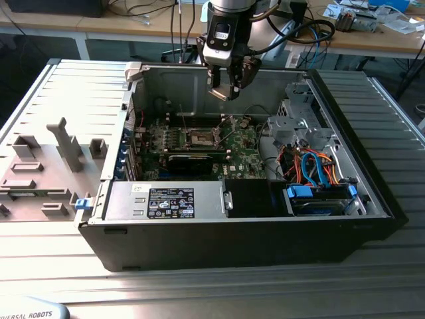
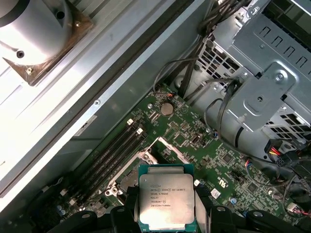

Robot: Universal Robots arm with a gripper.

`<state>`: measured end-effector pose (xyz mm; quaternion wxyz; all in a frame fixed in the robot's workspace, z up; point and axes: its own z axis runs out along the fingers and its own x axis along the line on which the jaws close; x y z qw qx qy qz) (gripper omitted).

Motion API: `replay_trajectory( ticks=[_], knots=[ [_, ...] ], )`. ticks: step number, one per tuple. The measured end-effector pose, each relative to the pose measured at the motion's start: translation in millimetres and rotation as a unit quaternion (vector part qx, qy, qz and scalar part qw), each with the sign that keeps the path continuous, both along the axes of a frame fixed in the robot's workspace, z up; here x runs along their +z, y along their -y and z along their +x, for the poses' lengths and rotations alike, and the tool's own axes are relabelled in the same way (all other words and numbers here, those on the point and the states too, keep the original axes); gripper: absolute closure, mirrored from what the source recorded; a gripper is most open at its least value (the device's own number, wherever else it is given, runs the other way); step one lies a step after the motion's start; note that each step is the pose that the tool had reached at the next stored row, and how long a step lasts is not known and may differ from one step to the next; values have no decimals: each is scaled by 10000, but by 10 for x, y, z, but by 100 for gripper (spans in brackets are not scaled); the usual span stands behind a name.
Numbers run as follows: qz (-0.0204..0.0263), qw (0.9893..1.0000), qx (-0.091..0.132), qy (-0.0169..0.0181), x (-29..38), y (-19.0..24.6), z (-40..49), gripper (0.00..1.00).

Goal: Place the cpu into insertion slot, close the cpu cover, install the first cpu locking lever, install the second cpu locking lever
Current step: 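Place the cpu into insertion slot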

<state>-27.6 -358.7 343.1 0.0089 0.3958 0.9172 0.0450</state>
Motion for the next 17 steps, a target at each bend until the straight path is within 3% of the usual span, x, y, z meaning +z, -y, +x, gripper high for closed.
replay_trajectory(
  ticks=[17],
  knots=[
    [0, 10000, -56, 0, 0, 0, 0, 46]
  ],
)
